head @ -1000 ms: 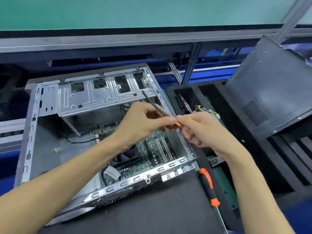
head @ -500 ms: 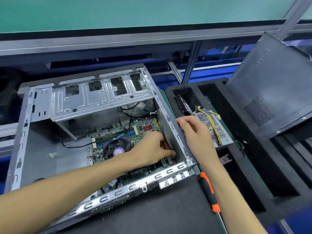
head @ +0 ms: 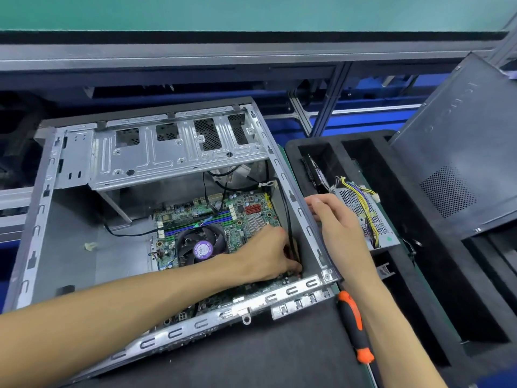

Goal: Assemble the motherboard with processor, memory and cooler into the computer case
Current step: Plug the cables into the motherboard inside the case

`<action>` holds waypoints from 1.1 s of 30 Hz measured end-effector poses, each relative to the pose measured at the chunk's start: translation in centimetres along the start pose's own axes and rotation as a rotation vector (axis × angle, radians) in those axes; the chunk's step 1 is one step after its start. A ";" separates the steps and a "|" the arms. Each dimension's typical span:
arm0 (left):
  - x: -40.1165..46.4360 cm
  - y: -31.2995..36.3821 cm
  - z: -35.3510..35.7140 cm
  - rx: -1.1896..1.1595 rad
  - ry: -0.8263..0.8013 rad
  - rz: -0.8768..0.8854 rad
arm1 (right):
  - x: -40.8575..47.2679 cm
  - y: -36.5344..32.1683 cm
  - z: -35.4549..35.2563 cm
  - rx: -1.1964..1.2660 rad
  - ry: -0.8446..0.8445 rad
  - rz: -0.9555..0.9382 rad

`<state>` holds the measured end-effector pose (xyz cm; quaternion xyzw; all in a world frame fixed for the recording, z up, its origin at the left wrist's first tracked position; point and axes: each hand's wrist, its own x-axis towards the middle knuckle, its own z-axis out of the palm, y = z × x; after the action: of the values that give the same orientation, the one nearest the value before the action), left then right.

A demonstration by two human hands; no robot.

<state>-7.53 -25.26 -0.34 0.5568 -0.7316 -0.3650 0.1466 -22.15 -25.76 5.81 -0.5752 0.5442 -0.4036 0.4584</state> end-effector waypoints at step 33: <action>-1.2 1.0 0.9 0.171 0.123 0.175 | 0.1 0.0 -0.1 -0.004 -0.005 -0.010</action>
<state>-8.43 -23.66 -0.03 0.5227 -0.7955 -0.2521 0.1744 -22.27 -25.84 5.79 -0.5796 0.5410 -0.4035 0.4568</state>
